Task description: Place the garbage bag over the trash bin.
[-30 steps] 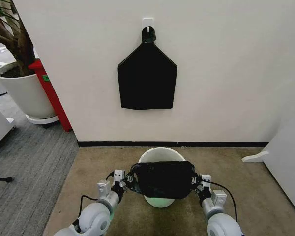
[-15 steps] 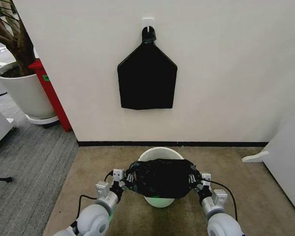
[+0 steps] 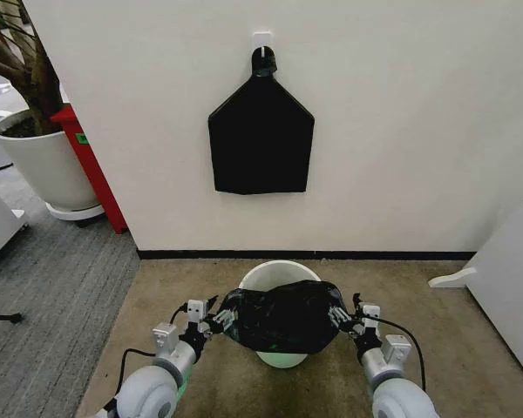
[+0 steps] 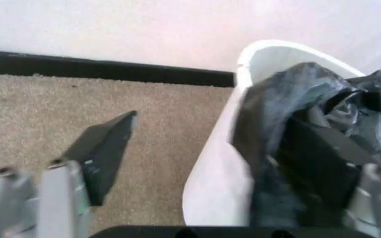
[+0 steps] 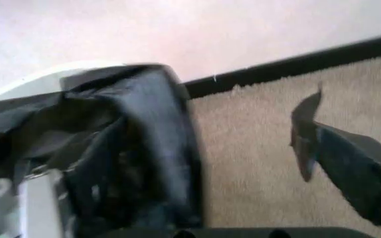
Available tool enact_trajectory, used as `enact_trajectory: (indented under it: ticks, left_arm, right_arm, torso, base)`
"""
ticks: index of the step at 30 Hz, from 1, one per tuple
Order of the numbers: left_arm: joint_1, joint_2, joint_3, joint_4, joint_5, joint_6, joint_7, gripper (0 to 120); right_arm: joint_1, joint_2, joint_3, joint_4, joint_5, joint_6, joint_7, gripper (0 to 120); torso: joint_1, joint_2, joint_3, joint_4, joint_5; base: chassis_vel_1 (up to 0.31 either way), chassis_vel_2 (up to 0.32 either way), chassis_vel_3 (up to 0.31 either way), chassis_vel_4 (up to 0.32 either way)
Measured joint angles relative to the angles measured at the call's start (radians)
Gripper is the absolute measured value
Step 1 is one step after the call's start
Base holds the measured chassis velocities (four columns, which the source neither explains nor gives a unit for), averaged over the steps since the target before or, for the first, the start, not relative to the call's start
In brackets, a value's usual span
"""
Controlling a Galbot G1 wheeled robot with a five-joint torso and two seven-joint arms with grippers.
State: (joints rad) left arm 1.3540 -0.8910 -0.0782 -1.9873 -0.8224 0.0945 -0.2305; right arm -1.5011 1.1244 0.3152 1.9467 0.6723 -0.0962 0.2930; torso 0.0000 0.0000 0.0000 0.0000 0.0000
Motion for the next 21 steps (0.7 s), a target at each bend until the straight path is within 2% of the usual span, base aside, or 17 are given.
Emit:
enact_trajectory:
  ticks: [4,15,21]
  left_arm:
    - [-0.007,-0.002,0.004,-0.003,-0.008,0.008,-0.005,100]
    - [0.004,-0.004,-0.006,-0.029,-0.025,0.010,-0.017,100]
    - [0.050,0.010,-0.032,-0.096,-0.081,0.013,-0.008,100]
  right_arm:
    - [0.010,-0.006,0.028,-0.009,0.053,-0.005,-0.016,100]
    - [-0.013,-0.016,0.072,0.048,0.159,-0.021,-0.024,100]
    - [-0.041,-0.018,0.056,0.105,0.172,-0.032,-0.028,100]
  torso:
    - [0.000,0.000,0.000,0.0000,0.0001]
    - [0.000,0.000,0.000,0.0000,0.0000]
    - [0.000,0.000,0.000,0.0000,0.0000]
  base:
    - [0.000,0.000,0.000,0.000]
    - [0.000,0.000,0.000,0.000]
    - [0.000,0.000,0.000,0.000]
